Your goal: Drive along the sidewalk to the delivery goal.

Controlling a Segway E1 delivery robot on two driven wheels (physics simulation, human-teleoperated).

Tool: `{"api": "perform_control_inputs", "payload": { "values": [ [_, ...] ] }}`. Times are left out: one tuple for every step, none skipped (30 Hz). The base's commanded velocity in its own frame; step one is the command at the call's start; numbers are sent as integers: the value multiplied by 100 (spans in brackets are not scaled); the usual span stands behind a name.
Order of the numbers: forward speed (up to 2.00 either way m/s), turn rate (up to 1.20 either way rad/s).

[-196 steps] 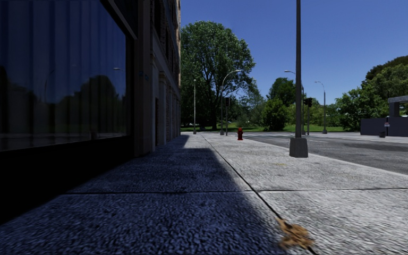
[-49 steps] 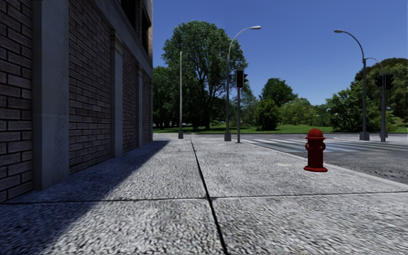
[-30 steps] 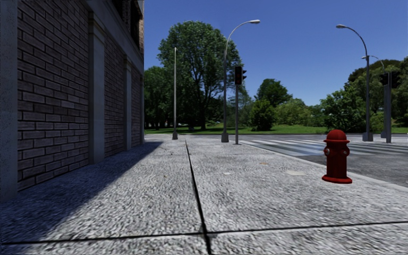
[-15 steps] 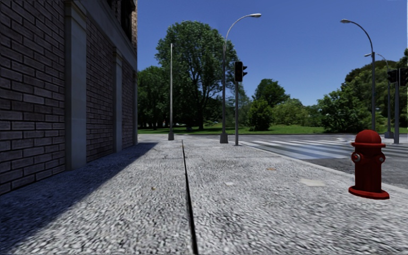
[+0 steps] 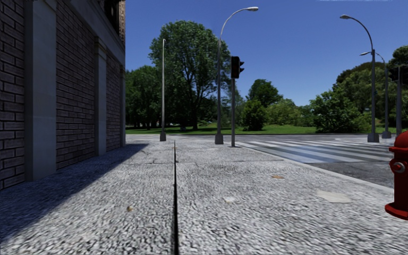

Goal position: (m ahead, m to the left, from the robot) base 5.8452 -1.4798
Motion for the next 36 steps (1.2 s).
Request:
{"api": "perform_control_inputs", "payload": {
  "values": [
    [129,-25],
    [129,-25],
    [128,-25],
    [128,-25],
    [128,-25],
    [128,-25],
    [128,-25],
    [128,-25],
    [128,-25],
    [128,-25],
    [128,-25],
    [128,-25],
    [128,-25],
    [128,-25],
    [128,-25],
    [128,-25],
    [128,-25],
    [128,-25],
    [128,-25],
    [128,-25],
    [128,-25],
    [128,-25],
    [128,-25],
    [128,-25],
    [128,-25],
    [128,-25],
    [128,-25],
    [128,-25],
    [128,-25],
    [128,-25],
    [128,-25],
    [128,-26],
    [128,-27],
    [128,-27],
    [128,-27],
    [128,-27]
  ]
}}
